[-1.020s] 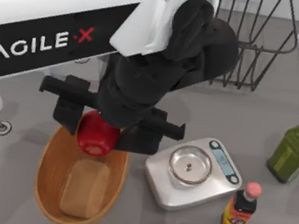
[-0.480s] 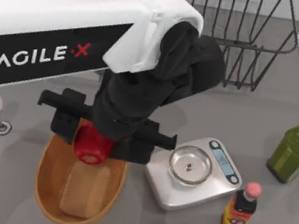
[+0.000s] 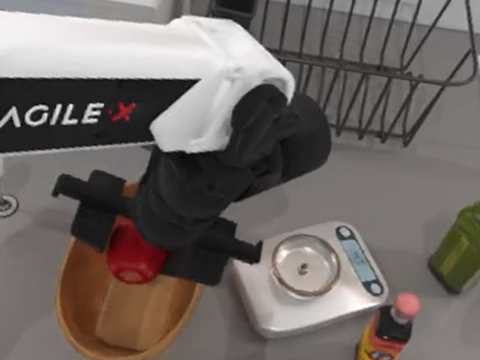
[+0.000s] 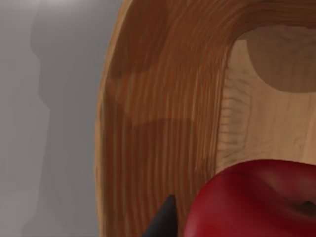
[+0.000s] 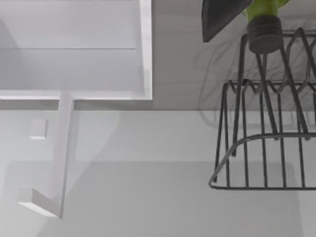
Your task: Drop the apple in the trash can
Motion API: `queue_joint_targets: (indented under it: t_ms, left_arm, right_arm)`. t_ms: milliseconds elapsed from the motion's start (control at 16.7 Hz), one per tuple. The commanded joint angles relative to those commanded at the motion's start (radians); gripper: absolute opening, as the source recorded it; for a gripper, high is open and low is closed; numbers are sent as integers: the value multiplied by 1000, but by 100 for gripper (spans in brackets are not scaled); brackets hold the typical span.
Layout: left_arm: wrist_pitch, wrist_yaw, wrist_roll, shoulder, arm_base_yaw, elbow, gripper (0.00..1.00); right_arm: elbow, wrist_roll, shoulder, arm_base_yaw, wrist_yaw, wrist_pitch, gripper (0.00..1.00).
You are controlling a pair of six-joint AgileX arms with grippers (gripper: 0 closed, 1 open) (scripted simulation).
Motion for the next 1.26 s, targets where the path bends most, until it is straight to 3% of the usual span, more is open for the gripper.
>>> queue_joint_targets:
  t_ms: [120, 900, 1260]
  left_arm:
    - [0, 0, 0, 0, 0, 0, 0]
    - [0, 0, 0, 0, 0, 0, 98]
    - [0, 0, 0, 0, 0, 0, 100]
  right_arm:
    - [0, 0, 0, 0, 0, 0, 100]
    - [0, 0, 0, 0, 0, 0, 100]
    - [0, 0, 0, 0, 0, 0, 100]
